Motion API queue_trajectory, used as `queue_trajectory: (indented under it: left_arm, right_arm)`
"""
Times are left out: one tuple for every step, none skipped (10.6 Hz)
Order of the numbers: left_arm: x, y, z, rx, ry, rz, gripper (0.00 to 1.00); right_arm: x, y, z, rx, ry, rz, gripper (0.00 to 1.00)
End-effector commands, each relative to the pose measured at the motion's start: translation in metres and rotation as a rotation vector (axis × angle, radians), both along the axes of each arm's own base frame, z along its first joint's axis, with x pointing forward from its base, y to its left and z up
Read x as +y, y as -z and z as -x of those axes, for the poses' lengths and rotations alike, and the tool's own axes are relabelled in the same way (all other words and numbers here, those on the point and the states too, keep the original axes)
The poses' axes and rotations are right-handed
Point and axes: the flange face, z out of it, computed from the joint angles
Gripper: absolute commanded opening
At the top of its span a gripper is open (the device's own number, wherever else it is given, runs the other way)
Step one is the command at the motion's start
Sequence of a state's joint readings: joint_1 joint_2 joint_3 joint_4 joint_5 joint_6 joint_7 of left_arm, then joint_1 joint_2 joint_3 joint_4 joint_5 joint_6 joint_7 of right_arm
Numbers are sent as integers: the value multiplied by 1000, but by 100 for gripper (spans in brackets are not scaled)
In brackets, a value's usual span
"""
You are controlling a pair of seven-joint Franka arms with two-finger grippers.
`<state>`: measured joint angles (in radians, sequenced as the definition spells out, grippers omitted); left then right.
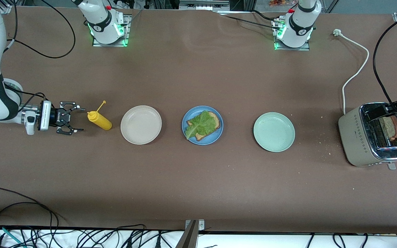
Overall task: Make sandwich in blue plate with both arms
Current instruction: 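Close the right gripper around the yellow mustard bottle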
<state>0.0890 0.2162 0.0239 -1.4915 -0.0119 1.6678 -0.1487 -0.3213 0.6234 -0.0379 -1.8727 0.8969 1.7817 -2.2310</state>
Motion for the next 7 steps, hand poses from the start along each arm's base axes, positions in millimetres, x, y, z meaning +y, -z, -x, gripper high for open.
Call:
queue_trajectory:
  left_arm:
    - [0,-3,2,7,25,-22,100]
    - [0,-3,2,7,25,-20,100]
    - [0,-3,2,7,25,-20,100]
    - [0,-3,2,7,25,-20,100]
    - [0,-3,2,7,25,-20,100]
    - [0,-3,2,7,25,-20,100]
    - [0,-3,2,7,25,-22,100]
  right_arm:
    - [26,17,-6,-38,-10,-85,100]
    - [32,22,-6,-34,4,-109,100]
    - [46,25,-8,-31,-13,-126,100]
    - [54,23,-10,-34,-25,-135,100]
    - [55,23,-11,-37,-26,-136,100]
    - [59,22,-12,-38,-30,-140,100]
    - [71,20,-15,-37,-27,-160,100]
